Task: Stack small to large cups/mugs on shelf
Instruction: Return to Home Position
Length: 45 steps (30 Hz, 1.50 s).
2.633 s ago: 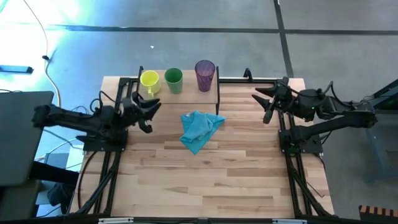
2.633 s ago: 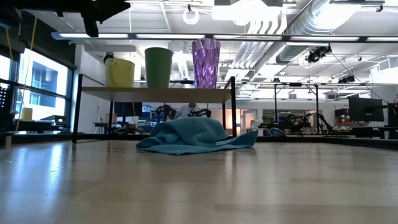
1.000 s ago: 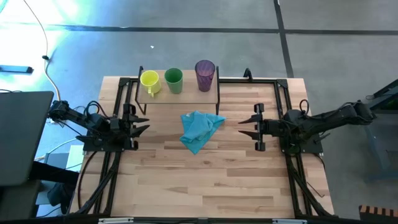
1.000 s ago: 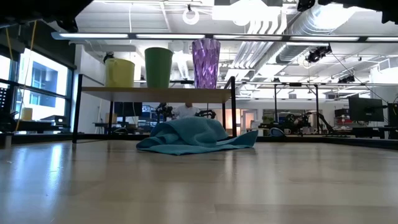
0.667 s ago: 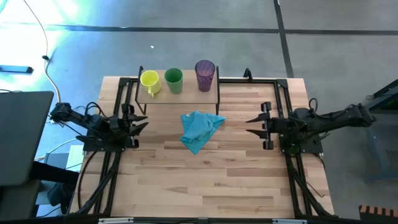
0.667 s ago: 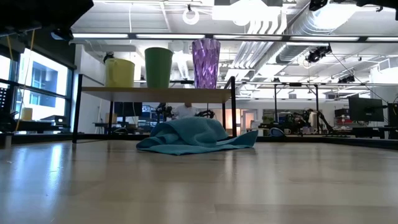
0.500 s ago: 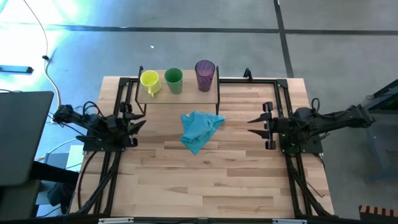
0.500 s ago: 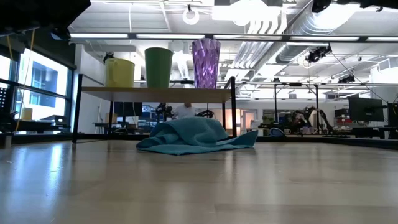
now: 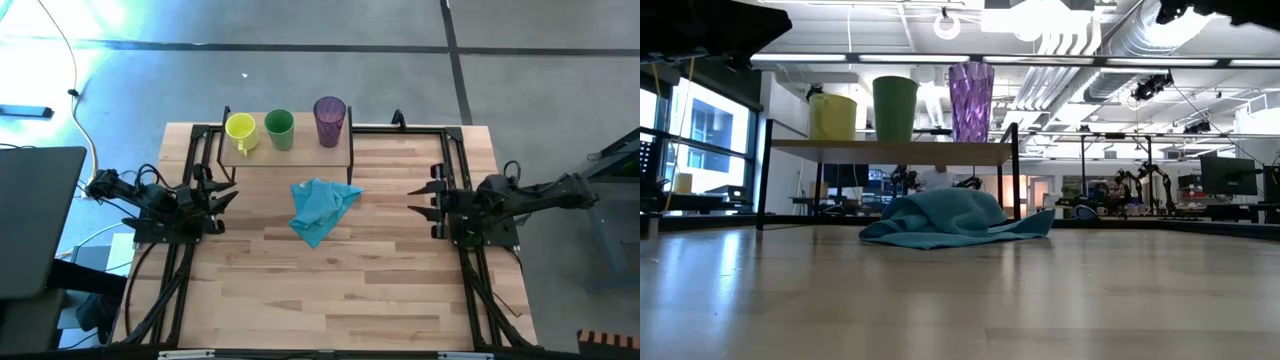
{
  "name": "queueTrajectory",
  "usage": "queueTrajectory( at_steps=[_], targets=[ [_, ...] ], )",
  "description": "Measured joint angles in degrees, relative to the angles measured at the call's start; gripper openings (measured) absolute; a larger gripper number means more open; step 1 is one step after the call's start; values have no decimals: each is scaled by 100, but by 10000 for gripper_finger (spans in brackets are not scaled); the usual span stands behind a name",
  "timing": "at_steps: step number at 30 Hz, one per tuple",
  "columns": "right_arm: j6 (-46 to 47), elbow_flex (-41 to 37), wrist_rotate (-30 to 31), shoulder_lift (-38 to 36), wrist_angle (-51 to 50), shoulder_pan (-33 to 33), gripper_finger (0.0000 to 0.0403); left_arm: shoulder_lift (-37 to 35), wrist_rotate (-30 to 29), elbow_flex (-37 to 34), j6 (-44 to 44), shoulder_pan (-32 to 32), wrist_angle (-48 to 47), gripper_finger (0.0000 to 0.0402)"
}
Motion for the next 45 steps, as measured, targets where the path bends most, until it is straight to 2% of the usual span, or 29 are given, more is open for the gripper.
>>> queueTrajectory(
  at_steps=[5,9,18,26,31,45],
  targets=[
    [-158,-1100,252,-188,1784,0,128,0,-20,0,0,0,23,95],
    [-148,-1654,343,-212,2685,0,128,0,-19,0,-19,0,85,95],
    [-422,-1616,385,-160,2836,-4,128,0,393,2,-87,0,198,95],
    [-575,-1654,424,-300,2801,0,128,0,79,-15,7,0,599,95],
    [-707,-1654,426,-695,2751,9,128,0,-211,-17,30,0,583,95],
    [-841,-1656,581,-2226,1384,11,128,0,-458,-22,369,0,878,95]
  ],
)
